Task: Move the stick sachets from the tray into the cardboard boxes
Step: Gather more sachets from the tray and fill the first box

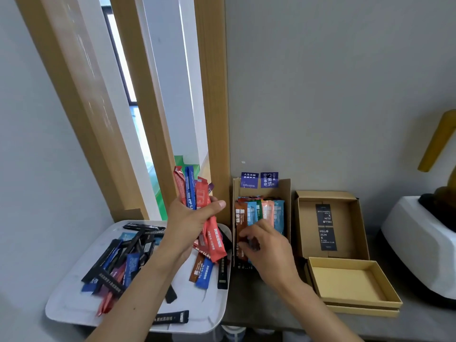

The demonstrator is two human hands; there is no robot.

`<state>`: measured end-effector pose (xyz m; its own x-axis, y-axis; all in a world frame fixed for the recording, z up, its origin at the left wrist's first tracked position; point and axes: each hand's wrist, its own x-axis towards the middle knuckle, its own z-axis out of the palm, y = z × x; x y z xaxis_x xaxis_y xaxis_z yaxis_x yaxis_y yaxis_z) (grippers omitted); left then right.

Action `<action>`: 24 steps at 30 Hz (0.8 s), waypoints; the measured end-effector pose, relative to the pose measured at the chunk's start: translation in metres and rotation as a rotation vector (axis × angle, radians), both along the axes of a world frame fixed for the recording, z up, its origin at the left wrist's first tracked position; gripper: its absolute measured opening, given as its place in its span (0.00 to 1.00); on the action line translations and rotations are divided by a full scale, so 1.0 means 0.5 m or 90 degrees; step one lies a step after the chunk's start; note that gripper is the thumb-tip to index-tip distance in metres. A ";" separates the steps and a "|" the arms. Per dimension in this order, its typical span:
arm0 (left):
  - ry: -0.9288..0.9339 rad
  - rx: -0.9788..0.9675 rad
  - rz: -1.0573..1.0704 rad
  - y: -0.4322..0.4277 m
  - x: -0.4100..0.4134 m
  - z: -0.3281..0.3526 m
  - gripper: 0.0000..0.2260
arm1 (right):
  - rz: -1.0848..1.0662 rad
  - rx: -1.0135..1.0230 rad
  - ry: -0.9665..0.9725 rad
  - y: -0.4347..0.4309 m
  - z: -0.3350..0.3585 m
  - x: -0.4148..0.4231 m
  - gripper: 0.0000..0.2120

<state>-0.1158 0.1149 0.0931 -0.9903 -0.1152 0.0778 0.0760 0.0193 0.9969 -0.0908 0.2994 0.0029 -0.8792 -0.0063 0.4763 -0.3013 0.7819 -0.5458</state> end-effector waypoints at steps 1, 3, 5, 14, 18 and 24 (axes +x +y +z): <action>0.001 0.003 -0.004 0.001 -0.001 0.000 0.11 | -0.004 0.031 0.005 -0.004 -0.003 0.001 0.11; 0.001 0.000 -0.012 0.004 -0.002 0.000 0.12 | -0.021 0.070 0.009 -0.013 -0.003 -0.002 0.13; -0.002 -0.006 -0.025 0.007 -0.002 0.002 0.12 | -0.017 0.076 0.013 -0.017 0.000 -0.007 0.14; 0.028 0.002 -0.060 0.024 0.009 0.025 0.16 | 0.058 -0.270 -0.005 -0.004 0.050 0.031 0.10; 0.040 0.003 -0.071 0.039 0.013 0.032 0.20 | 0.160 -0.360 -0.098 -0.013 0.088 0.047 0.09; 0.045 -0.007 -0.088 0.064 0.011 0.039 0.23 | 0.230 -0.443 -0.173 0.009 0.106 0.051 0.14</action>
<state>-0.1104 0.1467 0.1126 -0.9886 0.0236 0.1486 0.1490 0.0148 0.9887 -0.0652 0.3039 0.0557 -0.9646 -0.0932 0.2466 -0.2566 0.1180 -0.9593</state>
